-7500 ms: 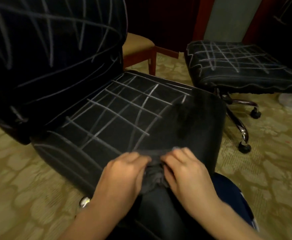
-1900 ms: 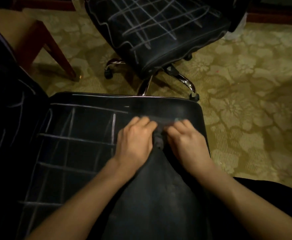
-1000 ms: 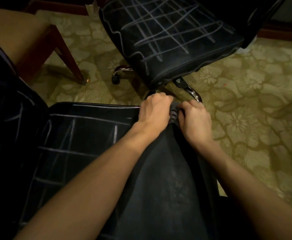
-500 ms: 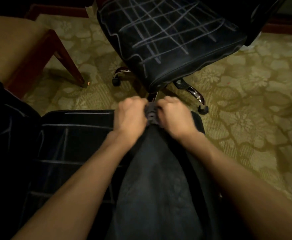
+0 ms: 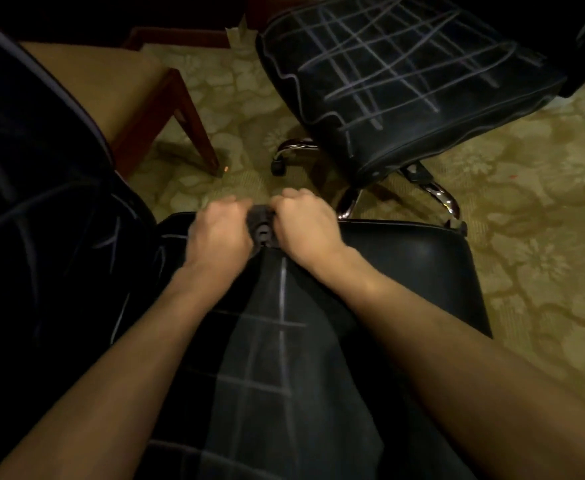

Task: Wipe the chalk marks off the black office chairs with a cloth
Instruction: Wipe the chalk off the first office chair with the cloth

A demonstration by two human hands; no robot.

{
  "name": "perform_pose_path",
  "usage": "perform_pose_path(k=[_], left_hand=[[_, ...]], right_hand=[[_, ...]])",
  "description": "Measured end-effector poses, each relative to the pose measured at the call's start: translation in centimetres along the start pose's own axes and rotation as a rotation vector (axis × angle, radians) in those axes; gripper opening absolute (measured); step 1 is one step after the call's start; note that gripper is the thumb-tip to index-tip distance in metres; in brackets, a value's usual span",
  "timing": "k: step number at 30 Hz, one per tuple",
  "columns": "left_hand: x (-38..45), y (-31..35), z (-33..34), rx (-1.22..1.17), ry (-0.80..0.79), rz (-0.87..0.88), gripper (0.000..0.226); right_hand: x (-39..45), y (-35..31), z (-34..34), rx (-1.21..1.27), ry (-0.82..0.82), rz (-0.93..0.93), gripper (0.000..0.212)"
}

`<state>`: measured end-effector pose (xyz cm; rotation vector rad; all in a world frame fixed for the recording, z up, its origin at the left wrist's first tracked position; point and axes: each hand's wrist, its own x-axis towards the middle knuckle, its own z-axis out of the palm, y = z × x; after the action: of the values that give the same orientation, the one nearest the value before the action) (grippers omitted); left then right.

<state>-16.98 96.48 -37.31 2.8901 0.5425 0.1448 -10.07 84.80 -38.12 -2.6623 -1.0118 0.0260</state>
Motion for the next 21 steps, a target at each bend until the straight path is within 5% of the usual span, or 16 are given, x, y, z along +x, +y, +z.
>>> perform_pose_path(k=[7, 14, 21], left_hand=[[1.1, -2.0, 0.5, -0.004, 0.08, -0.185, 0.03], [-0.3, 8.9, 2.1, -0.069, 0.005, 0.159, 0.023], [-0.4, 3.3, 0.6, -0.025, 0.041, 0.091, 0.024]], right_hand=[[1.7, -2.2, 0.9, 0.014, -0.026, -0.061, 0.027], [-5.2, 7.3, -2.5, -0.144, -0.006, 0.136, 0.02], [-2.2, 2.5, -0.9, -0.082, 0.049, 0.032, 0.021]])
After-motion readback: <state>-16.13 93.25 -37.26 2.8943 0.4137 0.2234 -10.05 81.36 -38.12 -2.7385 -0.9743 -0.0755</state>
